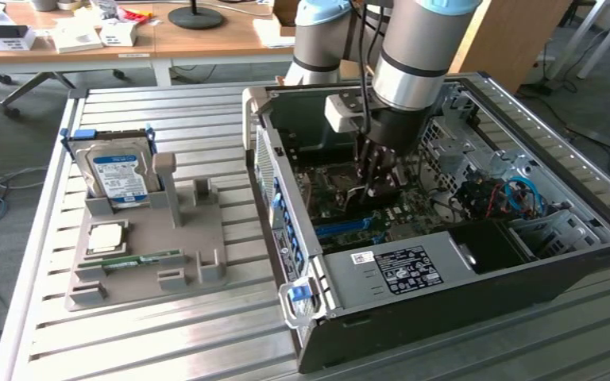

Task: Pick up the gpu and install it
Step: 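Insert the gpu into the slot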

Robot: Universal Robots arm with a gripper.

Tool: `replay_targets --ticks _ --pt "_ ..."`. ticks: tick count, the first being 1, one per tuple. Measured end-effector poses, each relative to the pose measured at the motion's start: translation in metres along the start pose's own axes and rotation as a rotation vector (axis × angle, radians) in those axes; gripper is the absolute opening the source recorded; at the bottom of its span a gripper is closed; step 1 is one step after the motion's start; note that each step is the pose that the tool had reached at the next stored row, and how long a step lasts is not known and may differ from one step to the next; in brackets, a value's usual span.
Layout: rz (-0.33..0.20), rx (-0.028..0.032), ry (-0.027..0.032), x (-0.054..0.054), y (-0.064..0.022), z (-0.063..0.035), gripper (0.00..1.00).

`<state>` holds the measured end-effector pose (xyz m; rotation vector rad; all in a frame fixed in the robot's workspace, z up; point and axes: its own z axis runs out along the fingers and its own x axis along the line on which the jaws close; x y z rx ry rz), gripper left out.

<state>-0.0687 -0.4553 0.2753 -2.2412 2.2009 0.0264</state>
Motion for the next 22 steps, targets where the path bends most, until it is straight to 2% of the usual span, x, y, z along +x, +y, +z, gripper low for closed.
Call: replay_targets --ticks 5,22 --pt "0.0 0.0 0.0 0.0 0.0002 0.0034 0.26" --pt "0.002 0.0 0.0024 -0.0001 0.0054 0.005 0.26"
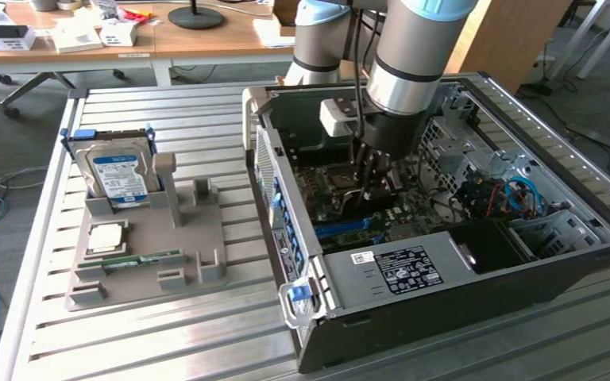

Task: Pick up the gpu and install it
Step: 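Insert the gpu into the slot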

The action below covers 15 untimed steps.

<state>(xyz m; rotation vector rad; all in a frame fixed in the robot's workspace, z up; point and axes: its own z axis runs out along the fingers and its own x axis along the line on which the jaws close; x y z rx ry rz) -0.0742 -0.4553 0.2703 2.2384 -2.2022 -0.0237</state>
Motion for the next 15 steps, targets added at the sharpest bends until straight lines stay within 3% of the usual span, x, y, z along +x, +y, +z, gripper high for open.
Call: replay_targets --ticks 15 --pt "0.006 0.0 0.0033 -0.0001 0.0033 0.0005 0.26"
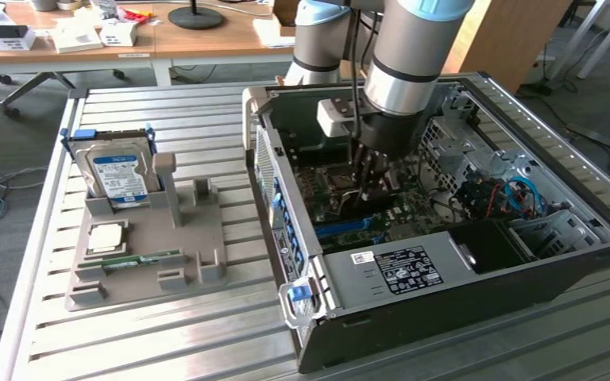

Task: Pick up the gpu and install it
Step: 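Insert the gpu into the slot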

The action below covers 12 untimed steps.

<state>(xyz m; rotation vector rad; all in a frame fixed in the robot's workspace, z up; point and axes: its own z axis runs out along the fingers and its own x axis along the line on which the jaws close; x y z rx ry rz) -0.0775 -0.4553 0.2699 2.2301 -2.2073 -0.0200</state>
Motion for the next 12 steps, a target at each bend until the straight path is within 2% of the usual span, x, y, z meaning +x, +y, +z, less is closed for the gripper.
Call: replay_targets --ticks 12 --pt "0.001 0.0 0.0018 0.0 0.0033 0.0001 0.26"
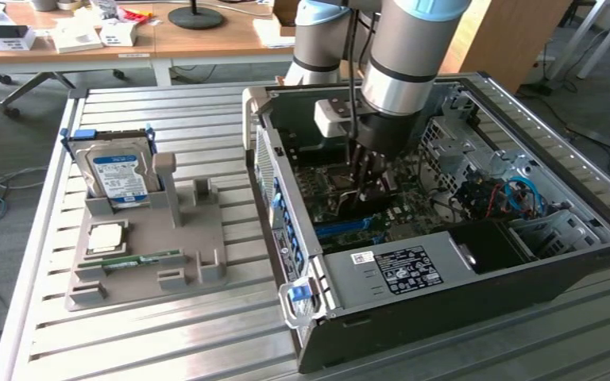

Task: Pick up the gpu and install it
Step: 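Insert the gpu into the slot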

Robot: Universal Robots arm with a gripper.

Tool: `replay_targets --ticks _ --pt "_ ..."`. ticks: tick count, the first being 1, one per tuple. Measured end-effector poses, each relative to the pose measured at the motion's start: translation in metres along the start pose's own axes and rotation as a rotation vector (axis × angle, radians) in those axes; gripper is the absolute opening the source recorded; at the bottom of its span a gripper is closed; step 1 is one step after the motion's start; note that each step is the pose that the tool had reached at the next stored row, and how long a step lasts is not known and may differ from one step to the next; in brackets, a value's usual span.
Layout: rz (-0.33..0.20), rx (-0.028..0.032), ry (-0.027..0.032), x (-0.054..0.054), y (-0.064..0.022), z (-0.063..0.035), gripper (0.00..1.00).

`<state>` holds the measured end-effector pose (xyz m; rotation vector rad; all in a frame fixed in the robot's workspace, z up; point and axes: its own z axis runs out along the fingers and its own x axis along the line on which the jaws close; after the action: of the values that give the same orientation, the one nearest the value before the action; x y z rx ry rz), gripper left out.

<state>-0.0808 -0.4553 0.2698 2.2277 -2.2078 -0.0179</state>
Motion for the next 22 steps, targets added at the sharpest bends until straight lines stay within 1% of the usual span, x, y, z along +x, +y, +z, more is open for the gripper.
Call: replay_targets --ticks 8,22 --pt "0.001 0.0 -0.0001 -0.0001 0.0026 0.0001 0.26" --pt "0.001 0.0001 -0.0001 0.0 0.003 0.0027 0.26"
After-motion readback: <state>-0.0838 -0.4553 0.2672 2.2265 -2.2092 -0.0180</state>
